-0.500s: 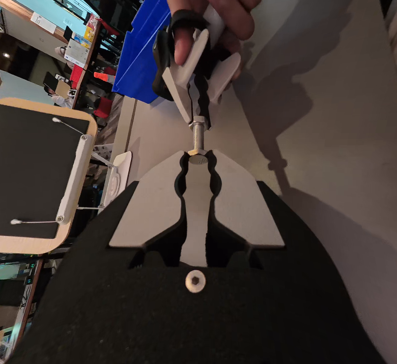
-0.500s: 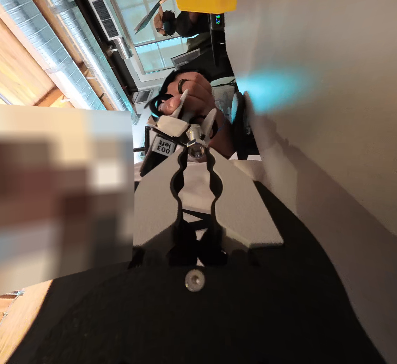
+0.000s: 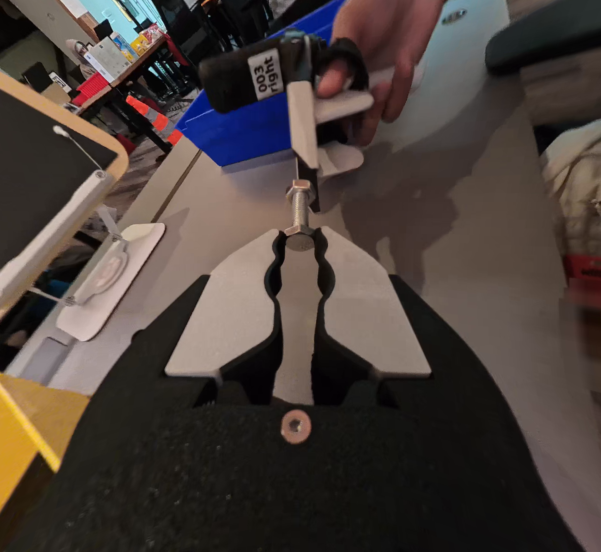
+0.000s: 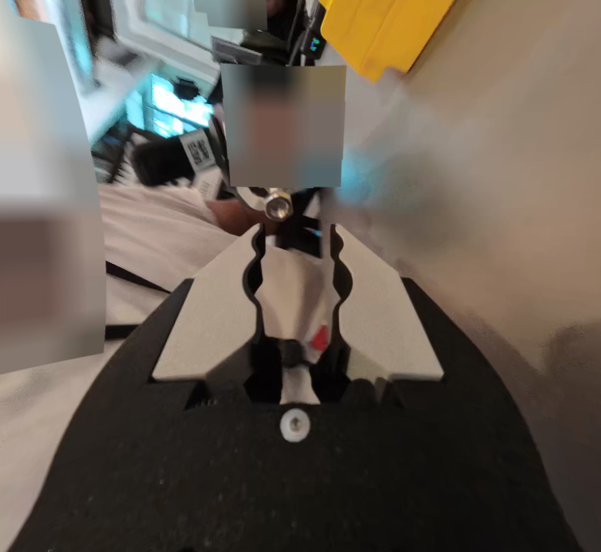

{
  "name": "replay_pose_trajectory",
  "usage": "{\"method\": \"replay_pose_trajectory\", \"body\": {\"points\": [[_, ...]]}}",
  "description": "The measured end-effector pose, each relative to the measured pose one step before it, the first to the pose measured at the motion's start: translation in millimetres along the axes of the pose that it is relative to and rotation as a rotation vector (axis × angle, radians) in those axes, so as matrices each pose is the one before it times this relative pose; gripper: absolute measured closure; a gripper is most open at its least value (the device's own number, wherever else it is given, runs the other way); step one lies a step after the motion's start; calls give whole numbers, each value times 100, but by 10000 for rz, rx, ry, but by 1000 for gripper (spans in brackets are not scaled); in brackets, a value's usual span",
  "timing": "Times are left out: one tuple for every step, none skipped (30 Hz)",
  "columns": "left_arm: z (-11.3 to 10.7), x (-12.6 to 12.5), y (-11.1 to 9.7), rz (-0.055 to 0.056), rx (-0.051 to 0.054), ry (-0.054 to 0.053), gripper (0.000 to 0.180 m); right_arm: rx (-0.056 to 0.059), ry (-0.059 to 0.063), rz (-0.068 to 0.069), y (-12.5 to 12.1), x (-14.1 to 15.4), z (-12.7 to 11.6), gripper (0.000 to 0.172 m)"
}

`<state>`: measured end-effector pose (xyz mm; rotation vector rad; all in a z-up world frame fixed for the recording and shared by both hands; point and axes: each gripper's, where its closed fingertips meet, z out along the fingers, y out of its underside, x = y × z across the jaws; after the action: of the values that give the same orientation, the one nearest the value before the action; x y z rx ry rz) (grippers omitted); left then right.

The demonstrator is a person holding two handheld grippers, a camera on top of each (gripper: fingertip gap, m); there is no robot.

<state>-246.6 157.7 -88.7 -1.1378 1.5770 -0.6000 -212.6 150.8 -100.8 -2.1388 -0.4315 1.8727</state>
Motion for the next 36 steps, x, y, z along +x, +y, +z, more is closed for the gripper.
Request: {"method": "replay_pose_trajectory", "body": {"points": [[-101,-269,-57,-409,188,61,163,-72,265,-1011,-47,73,-164,133],[-122,-217,-100,-431,217,99,163,80,6,-768,-255,-321,-108,132],[-98,-138,-107,-515,229,183,163,127,109,-902,-303,-287,-71,132],[-98,-55,-91,-576,239,254,163,118,126,-1177,-282,-385,-6,132],[-97,-34,-88,-572,250,277,163,99,303,-1302,-243,-205,54,131],[-87,17,-86,-552,244,314,163,-25,554,-1592,-34,136,91,124],[-76,57,-36,-520,189,330,163,-60,505,-1801,66,-36,76,121],[-73,21,-34,-421,151,259,163,58,487,-1796,-74,-162,32,121],[-62,122,-21,-353,125,291,163,109,476,-1968,-103,-197,13,120],[-40,293,52,-426,41,420,163,111,538,-1534,-173,-264,-72,121],[-8,229,106,-385,16,339,163,66,669,-1133,-203,-94,-211,125],[-1,271,181,-305,-29,325,163,27,492,-837,-155,-287,-289,131],[-9,252,143,-226,-5,254,163,80,443,-829,-255,-210,-311,135],[3,300,41,-177,27,251,163,-58,219,-1095,-57,-408,-263,138],[38,391,77,-180,-37,308,163,-193,268,-947,52,-305,-169,139],[76,301,69,-82,-33,212,163,-107,157,-841,-129,-355,-63,140],[94,328,129,-80,-60,232,163,-55,-79,-788,-188,-612,37,139],[107,370,222,-153,-98,285,163,-165,-41,-823,-112,-552,120,139],[91,194,152,-133,-24,150,163,-91,192,-707,-298,-162,127,139],[73,216,191,-153,-39,159,163,75,367,-648,-525,183,67,140],[79,224,249,-135,-90,148,163,90,166,-584,-463,29,58,140],[52,80,161,-61,-32,14,163,12,113,-371,-274,59,54,140],[41,162,119,-55,-36,44,163,43,169,-254,-275,234,-1,140],[52,237,42,-13,-32,63,163,106,23,-84,-294,79,-20,140],[69,192,-16,31,-7,13,163,46,-98,91,-142,-118,56,140],[118,188,42,17,-48,30,163,67,-53,-33,-178,-137,65,140],[154,120,108,26,-74,8,163,53,-114,-138,-152,-271,103,140],[177,72,153,7,-89,2,163,-2,-152,-83,-78,-294,154,140],[196,85,176,-13,-87,30,163,13,11,-102,-88,-49,107,142],[167,109,123,-15,-57,53,163,21,-14,-72,-51,-24,55,145],[148,77,73,-8,-39,35,163,-22,-73,19,32,-51,13,148],[92,34,2,7,-1,3,163,-4,-89,40,23,-88,-23,152],[26,49,-87,-16,46,21,163,13,-34,111,-30,-28,-38,154],[20,31,-31,-4,1,6,163,-29,-69,197,-10,-19,-10,155],[40,-70,91,51,-61,-72,163,-84,-176,317,139,-112,16,155],[51,-130,111,93,-81,-129,163,-65,-205,488,178,-77,6,154]]}}
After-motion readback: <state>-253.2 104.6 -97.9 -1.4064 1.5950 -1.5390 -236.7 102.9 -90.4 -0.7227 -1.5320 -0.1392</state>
